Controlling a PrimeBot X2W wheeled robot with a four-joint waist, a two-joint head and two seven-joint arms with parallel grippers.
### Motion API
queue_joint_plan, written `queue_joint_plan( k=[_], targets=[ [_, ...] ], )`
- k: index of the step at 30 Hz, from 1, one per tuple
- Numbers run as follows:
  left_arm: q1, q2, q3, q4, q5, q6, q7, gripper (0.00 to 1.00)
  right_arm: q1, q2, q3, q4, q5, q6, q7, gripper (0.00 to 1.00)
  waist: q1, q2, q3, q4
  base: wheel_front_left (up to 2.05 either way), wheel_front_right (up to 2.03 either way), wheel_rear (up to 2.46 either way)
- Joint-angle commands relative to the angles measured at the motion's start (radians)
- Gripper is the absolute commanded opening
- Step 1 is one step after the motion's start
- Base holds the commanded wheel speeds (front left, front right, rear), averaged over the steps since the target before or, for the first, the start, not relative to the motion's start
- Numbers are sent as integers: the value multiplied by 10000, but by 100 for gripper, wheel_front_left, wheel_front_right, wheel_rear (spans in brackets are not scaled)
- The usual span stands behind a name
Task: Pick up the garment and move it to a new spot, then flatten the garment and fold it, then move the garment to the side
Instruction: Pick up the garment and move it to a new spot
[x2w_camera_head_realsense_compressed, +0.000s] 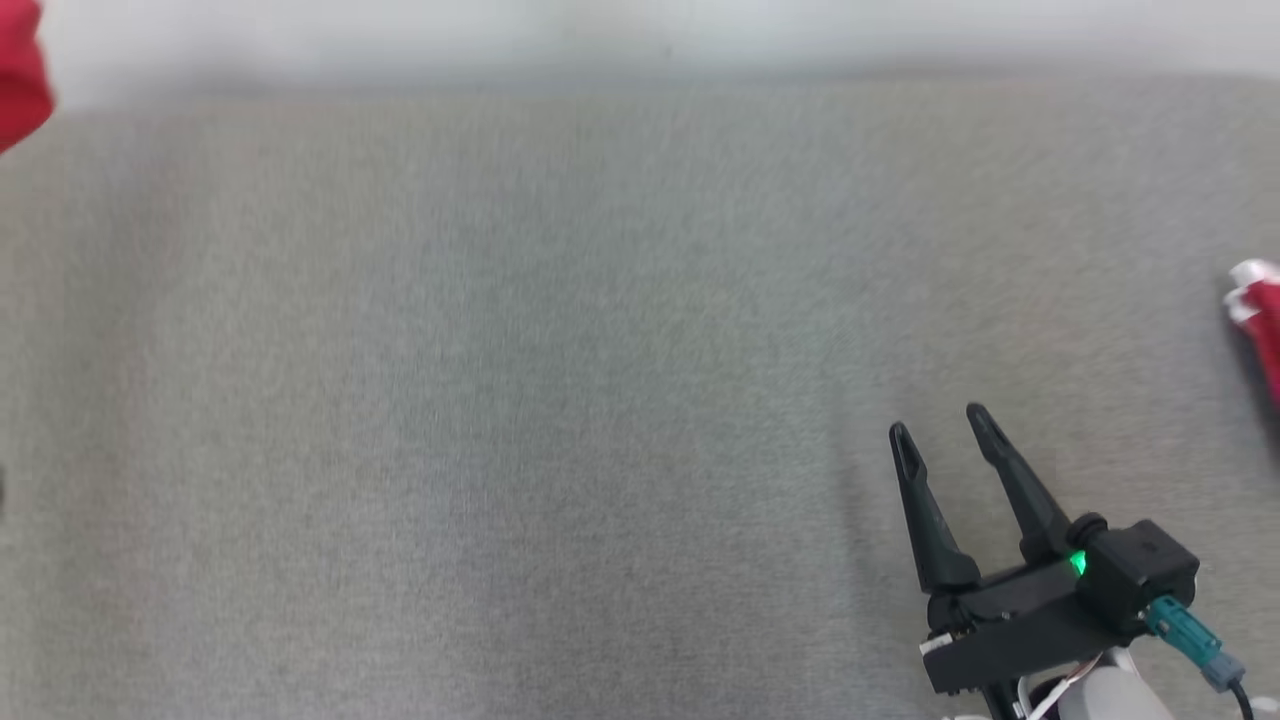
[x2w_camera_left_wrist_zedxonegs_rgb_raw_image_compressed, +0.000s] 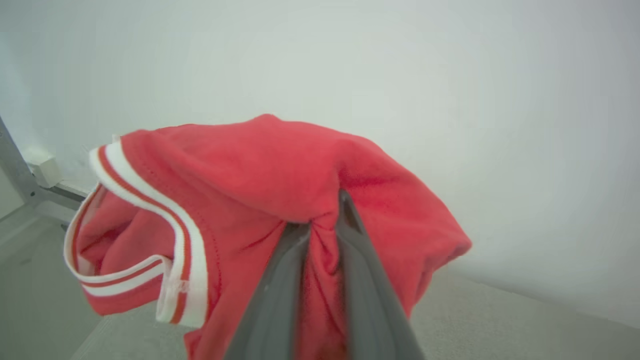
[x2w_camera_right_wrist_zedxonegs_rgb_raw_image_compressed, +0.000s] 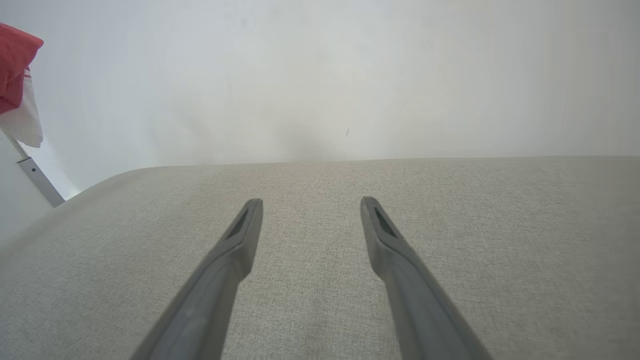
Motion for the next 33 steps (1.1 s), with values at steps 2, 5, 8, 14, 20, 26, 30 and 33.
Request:
queue_joint_plan(
  k=[2,5,8,14,20,26,30,33],
  targets=[
    [-289,-241,-368,-479,-11,-32,133,0,263,38,11,100,68,-23,-81,100,1,0,-1324,-691,0,0,0],
    [-451,-507,-809,-962,-95,-118,313,0,378,53,-44,111,82,-23,-103,100,1,0,-1643,-1044,0,0,0],
    [-485,-861,-1191,-1471,-176,-129,390,0,494,69,-70,94,78,-23,-95,100,1,0,-1861,-1438,0,0,0],
    [-27,-1449,-1887,-2293,-231,-210,434,0,663,59,-195,-13,52,-23,-30,100,1,0,-2043,-2214,0,0,0],
    [690,-2165,-2514,-2877,157,-50,-67,0,816,-28,-439,-218,19,-23,72,100,1,0,-1995,-3187,0,0,0],
    [1711,-2721,-3129,-2706,788,36,-930,0,938,-183,-543,-425,-130,-23,232,100,1,0,-1734,-3947,0,0,0],
    [2409,-2956,-3605,-2074,1258,32,-1473,0,1025,-343,-527,-563,-200,-23,346,100,1,0,-1449,-4261,0,0,0],
    [2815,-3197,-3930,-1385,1594,55,-1973,0,1070,-406,-590,-681,-207,-23,393,100,1,0,-1277,-4364,0,0,0]
  ],
)
